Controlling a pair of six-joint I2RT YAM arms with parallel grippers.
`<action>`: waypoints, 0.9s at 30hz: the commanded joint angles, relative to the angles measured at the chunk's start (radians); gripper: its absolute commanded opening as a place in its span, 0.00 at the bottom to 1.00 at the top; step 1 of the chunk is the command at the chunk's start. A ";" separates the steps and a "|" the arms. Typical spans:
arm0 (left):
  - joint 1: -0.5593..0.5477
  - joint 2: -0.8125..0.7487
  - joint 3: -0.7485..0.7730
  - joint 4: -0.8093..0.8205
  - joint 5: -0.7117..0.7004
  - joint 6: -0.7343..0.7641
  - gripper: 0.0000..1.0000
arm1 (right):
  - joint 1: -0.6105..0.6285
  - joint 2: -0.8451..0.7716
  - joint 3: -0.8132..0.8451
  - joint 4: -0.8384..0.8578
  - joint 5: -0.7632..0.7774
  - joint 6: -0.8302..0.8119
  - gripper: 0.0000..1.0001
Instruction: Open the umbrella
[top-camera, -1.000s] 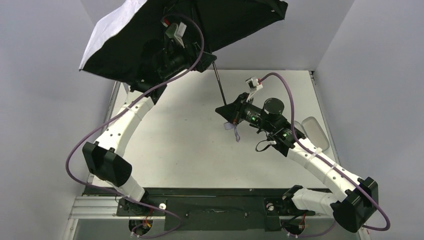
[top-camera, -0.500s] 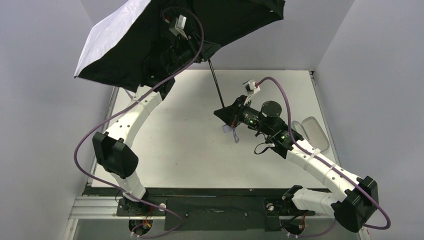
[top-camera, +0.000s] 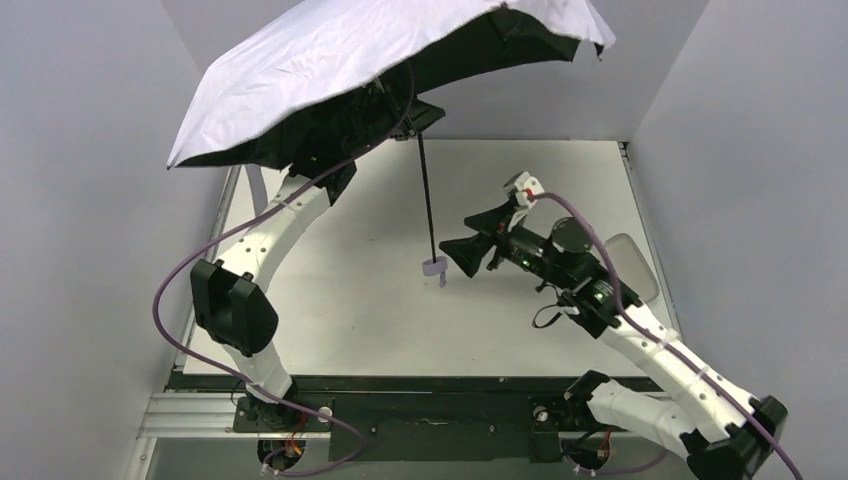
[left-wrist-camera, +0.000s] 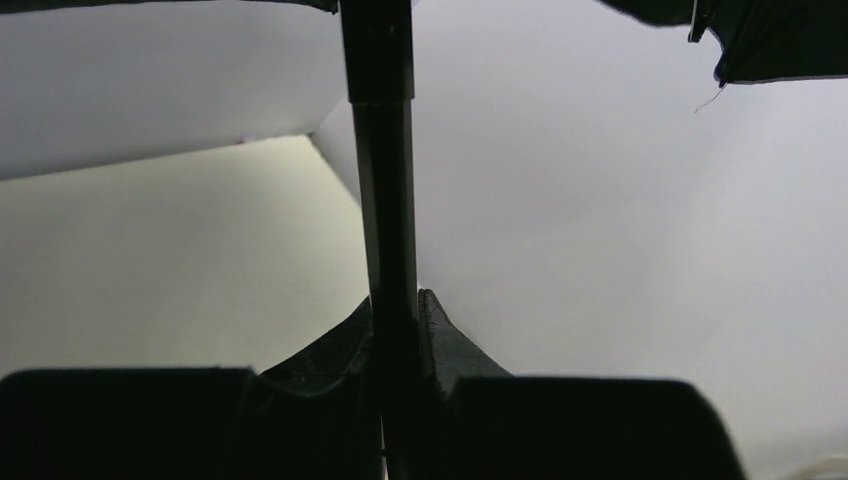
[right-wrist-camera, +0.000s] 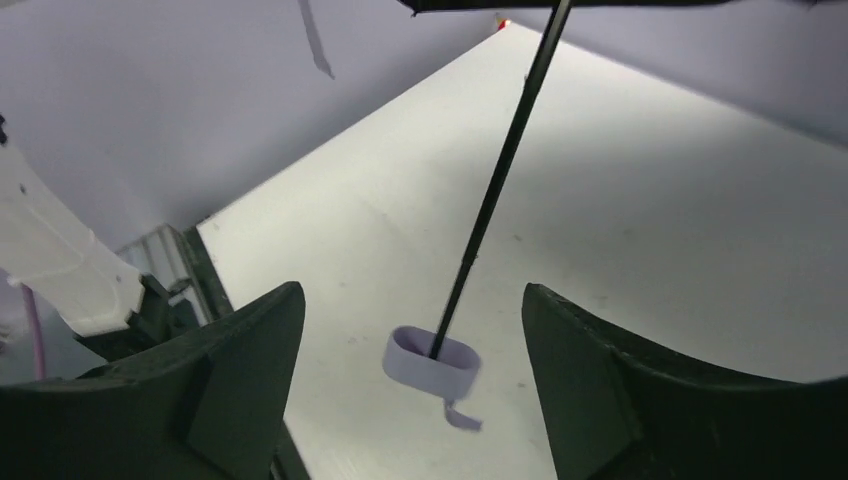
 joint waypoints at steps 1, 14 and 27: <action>-0.031 -0.071 -0.024 0.038 0.090 0.199 0.00 | -0.012 -0.132 0.040 -0.192 0.043 -0.209 0.79; -0.171 -0.039 -0.032 -0.103 0.322 0.461 0.00 | -0.024 -0.403 0.075 -0.859 0.047 -0.808 0.84; -0.271 0.036 -0.138 0.065 0.292 0.278 0.00 | 0.011 -0.422 -0.087 -1.030 0.109 -0.981 0.69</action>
